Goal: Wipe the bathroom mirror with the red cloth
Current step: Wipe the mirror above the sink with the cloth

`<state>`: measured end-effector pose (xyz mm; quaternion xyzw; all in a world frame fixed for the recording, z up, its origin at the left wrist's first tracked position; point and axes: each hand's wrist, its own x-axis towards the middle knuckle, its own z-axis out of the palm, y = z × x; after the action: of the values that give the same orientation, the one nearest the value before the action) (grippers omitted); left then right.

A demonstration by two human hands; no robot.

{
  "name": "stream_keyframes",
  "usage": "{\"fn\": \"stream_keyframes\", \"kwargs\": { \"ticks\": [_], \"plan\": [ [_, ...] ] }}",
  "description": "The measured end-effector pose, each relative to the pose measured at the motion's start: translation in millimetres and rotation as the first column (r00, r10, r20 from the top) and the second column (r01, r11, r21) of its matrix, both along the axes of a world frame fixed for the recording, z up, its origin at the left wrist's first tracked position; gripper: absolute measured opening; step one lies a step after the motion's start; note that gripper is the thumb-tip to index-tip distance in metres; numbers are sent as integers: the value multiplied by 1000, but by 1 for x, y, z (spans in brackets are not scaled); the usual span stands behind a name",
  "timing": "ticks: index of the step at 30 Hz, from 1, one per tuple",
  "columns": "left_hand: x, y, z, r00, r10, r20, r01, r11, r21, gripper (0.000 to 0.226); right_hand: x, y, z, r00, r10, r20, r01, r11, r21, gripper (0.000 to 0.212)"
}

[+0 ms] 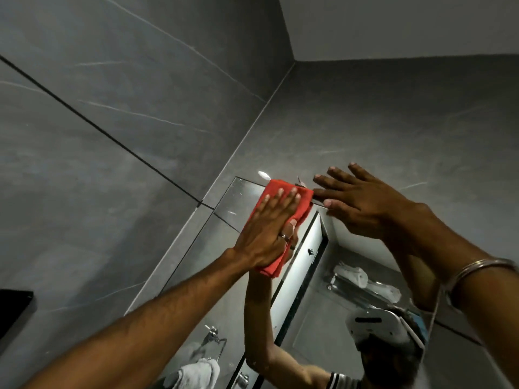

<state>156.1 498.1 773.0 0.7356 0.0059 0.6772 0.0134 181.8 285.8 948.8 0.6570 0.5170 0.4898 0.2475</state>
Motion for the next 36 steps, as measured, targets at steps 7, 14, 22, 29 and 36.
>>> {"fn": "stream_keyframes", "kwargs": {
  "ticks": [7,14,22,29,36],
  "plan": [
    [-24,52,35,1000,9,24,-2,960,-280,57,12,4,6,994,37,99,-36,999,-6,62],
    [-17,49,-1,999,16,30,-4,929,-371,58,13,6,5,994,45,104,-46,999,1,61],
    [-15,39,-26,999,-15,-29,14,1000,-20,56,16,8,8,993,51,108,-53,998,19,63],
    [-27,88,19,999,35,19,-28,956,-294,62,11,7,5,992,41,122,-44,999,22,63],
    [-30,71,-5,998,-4,58,32,867,-496,74,9,12,-2,995,49,87,-55,996,69,64]
  ]
}}
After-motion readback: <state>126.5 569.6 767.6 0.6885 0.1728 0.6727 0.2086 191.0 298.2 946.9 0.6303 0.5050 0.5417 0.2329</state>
